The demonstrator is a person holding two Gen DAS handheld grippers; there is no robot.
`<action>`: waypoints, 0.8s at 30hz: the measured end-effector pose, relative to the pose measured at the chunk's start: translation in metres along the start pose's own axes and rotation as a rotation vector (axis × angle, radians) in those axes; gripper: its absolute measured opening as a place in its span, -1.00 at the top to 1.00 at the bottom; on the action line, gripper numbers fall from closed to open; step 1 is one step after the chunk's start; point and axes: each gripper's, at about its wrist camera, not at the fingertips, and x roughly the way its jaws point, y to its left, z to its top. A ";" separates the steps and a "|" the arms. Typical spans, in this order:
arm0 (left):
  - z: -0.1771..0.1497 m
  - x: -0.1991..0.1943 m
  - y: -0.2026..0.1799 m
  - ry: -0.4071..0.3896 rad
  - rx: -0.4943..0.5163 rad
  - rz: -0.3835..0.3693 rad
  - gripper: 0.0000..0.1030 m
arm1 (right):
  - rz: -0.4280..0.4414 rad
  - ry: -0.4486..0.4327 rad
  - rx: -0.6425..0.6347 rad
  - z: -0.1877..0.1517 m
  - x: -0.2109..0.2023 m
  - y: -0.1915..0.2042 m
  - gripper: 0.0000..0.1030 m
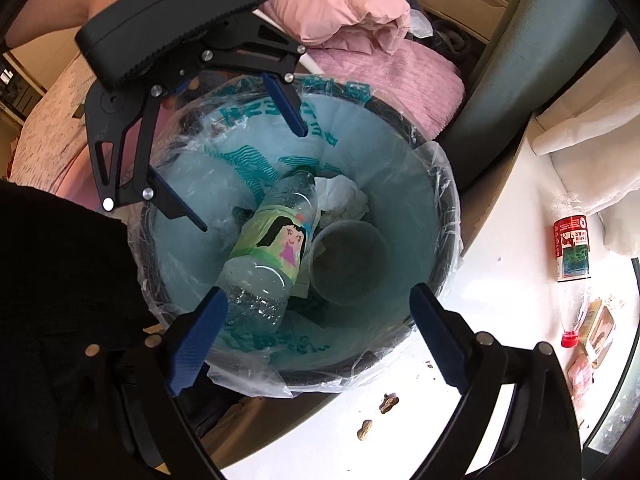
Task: Collect trash
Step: 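Lower the bottle into the bin and open both tools, then move both tools back over the window sill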
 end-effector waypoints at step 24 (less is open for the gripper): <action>0.073 -0.038 -0.034 -0.199 -0.077 0.025 -0.88 | -0.212 -0.390 0.752 -0.092 -0.070 -0.019 -0.80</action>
